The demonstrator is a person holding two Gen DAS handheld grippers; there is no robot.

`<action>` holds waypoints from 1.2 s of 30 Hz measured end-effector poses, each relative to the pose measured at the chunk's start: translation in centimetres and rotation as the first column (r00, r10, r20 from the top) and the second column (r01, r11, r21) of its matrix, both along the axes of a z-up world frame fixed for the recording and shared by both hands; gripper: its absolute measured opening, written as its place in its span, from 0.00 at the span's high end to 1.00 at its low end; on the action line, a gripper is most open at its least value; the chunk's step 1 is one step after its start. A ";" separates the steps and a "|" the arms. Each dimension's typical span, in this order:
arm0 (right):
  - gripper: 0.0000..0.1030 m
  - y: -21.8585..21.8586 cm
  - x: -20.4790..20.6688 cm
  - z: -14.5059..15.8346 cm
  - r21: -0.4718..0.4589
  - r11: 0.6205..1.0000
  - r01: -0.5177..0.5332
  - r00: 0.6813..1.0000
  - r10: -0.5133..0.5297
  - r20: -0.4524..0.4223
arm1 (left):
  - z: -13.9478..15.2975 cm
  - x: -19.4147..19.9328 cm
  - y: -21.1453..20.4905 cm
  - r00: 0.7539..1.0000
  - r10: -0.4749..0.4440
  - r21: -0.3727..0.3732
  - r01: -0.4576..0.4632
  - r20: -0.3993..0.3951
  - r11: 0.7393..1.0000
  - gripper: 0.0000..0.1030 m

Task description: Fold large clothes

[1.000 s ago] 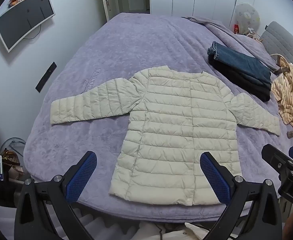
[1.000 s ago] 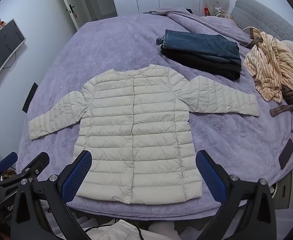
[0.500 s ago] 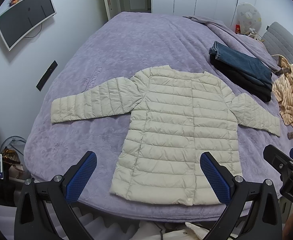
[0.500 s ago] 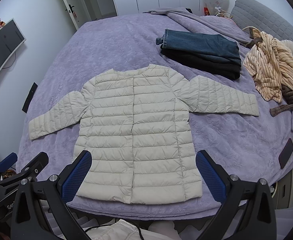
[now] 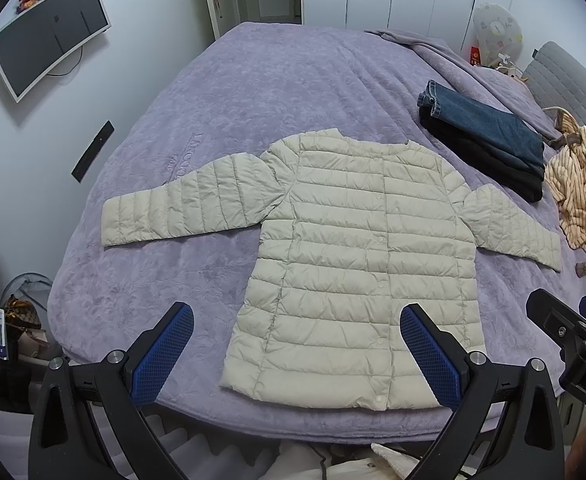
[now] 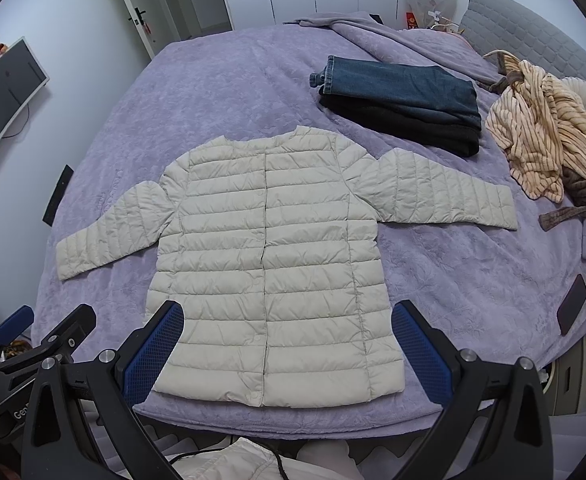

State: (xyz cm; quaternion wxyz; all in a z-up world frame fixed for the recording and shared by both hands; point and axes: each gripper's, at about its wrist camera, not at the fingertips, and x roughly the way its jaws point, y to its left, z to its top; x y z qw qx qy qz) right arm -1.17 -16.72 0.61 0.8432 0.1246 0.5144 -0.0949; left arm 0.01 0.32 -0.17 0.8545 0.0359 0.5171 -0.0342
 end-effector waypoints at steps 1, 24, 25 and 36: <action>0.00 -0.1 -0.1 -0.1 0.000 1.000 0.001 1.000 -0.001 -0.001 | -0.1 -0.1 0.1 1.000 -0.001 -0.001 0.001 -0.001 1.000 0.00; 0.00 -0.2 0.2 -0.2 0.001 1.000 0.001 1.000 -0.001 -0.005 | -0.7 -0.1 0.0 1.000 -0.001 -0.002 0.001 -0.020 1.000 0.00; 0.00 -0.2 0.2 -0.2 0.001 1.000 0.001 1.000 -0.001 -0.005 | -0.7 -0.1 0.0 1.000 -0.001 -0.003 0.001 -0.021 1.000 0.00; 0.00 -0.2 0.3 -0.3 0.001 1.000 0.000 1.000 0.000 -0.006 | -0.6 0.0 0.0 1.000 0.000 -0.003 0.000 -0.022 1.000 0.00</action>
